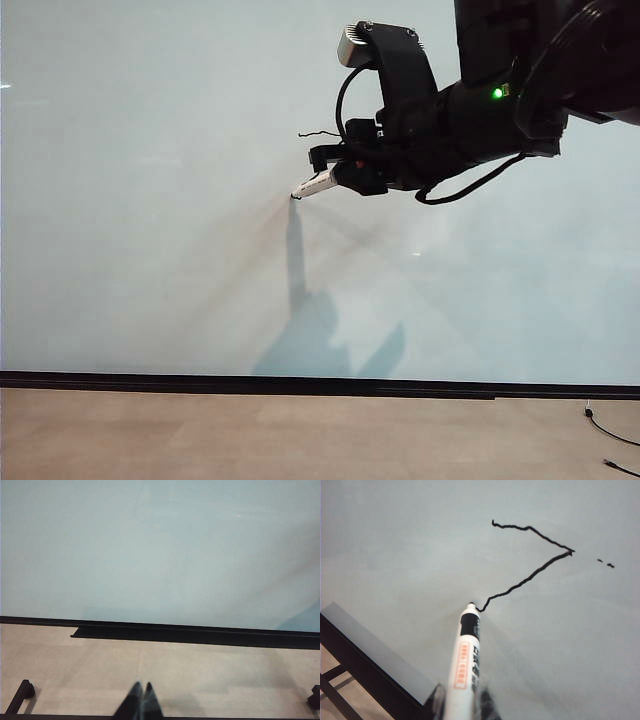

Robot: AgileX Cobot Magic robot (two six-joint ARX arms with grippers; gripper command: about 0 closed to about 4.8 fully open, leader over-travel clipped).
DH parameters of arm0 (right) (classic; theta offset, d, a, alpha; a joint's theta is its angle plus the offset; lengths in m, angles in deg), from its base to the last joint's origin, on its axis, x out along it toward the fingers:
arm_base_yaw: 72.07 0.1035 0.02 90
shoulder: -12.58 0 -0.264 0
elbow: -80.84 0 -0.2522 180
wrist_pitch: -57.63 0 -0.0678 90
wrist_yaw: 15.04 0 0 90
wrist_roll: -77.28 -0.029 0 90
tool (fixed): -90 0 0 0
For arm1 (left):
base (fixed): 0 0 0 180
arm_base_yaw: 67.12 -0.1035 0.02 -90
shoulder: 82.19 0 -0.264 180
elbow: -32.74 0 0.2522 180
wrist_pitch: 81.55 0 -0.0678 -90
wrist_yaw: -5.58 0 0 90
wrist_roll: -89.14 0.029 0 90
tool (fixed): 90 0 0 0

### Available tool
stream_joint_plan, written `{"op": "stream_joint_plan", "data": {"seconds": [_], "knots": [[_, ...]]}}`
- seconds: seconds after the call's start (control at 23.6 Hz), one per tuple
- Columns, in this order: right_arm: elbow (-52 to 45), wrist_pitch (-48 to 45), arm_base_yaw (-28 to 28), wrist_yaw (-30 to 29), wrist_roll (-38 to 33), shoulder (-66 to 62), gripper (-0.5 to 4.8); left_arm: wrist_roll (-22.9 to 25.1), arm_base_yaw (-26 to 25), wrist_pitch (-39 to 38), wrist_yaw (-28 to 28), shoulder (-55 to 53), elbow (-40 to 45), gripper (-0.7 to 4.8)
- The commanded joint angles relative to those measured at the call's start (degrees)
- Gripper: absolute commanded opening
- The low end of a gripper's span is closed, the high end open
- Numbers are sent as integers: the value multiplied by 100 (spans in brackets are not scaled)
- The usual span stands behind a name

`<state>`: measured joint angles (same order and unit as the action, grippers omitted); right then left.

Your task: Pick up the pen on the shelf to the right of the whiteboard and write the letter Z.

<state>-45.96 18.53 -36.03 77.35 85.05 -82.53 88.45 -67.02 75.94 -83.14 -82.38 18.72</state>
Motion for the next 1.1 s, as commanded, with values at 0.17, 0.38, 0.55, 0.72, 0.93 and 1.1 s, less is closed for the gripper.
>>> {"op": "stream_joint_plan", "data": {"seconds": [0.17, 0.38, 0.55, 0.72, 0.93, 1.1], "knots": [[44, -52, -39, 223, -28, 15, -6, 24, 2, 63, 2, 0, -13, -4], [39, 98, -42, 332, -20, 101, -6, 24, 2, 63, 2, 0, -13, -4], [33, 219, -42, 413, -2, 188, -6, 24, 2, 61, 2, 0, -13, -4], [26, 398, -68, 507, 13, 299, -6, 24, 2, 63, 2, 0, -13, -5], [-151, 463, -120, 660, 125, 584, -6, 24, 2, 63, 2, 0, -13, -5], [-332, 479, -192, 719, 122, 772, -6, 24, 2, 63, 2, 0, -13, -4]]}}
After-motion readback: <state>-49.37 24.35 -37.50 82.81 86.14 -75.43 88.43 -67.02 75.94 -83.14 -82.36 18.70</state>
